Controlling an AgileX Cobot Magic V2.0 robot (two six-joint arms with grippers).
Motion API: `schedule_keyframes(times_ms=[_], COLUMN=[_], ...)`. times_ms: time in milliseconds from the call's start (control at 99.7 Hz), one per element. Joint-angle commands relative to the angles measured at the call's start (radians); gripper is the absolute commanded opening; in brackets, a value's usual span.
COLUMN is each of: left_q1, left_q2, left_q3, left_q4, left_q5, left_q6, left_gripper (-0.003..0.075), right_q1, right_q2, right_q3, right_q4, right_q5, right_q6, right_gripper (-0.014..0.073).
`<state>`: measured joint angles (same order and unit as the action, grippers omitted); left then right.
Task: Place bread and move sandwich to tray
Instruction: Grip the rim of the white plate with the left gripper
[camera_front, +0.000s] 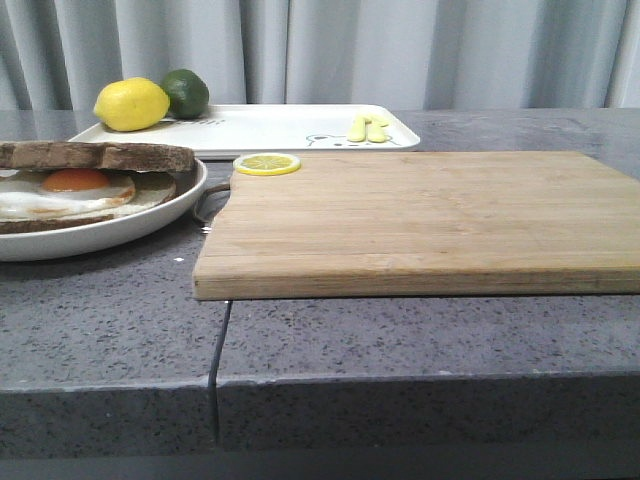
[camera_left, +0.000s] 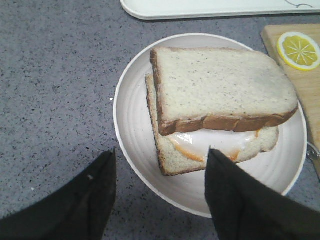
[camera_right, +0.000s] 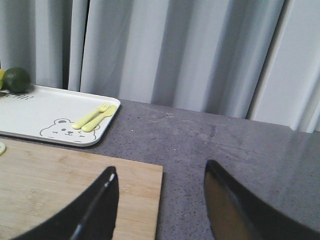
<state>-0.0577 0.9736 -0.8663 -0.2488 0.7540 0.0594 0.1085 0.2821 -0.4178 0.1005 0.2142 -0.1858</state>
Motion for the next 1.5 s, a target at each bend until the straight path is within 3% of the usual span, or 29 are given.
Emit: schedule_keyframes(times_ms=[0, 441, 762, 1494], left_q1=[0.001, 0.001, 0.001, 0.001], left_q2=[0.031, 0.206, 0.225, 0.309], left_q3=[-0.034, -0.034, -0.034, -0.034], left_q4=[-0.009, -0.009, -0.009, 0.047], left_q5=[-0.093, -0.216, -0.271, -0.248], left_q6=[-0.025, -0.050, -0.059, -0.054], left_gripper=[0.0365, 0.0365, 0.0365, 0.0365], right_q1=[-0.008, -0.008, -0.008, -0.008], right_q2=[0.005, 0.005, 0.005, 0.005], right_q3=[-0.025, -0.025, -0.025, -0.025], right_q4=[-0.008, -0.008, -0.008, -0.008], right_q5=[-0.071, -0.041, -0.041, -0.041], right_q6=[0.000, 0.000, 0.000, 0.000], right_gripper=[0.0404, 0.0404, 0.0404, 0.0404])
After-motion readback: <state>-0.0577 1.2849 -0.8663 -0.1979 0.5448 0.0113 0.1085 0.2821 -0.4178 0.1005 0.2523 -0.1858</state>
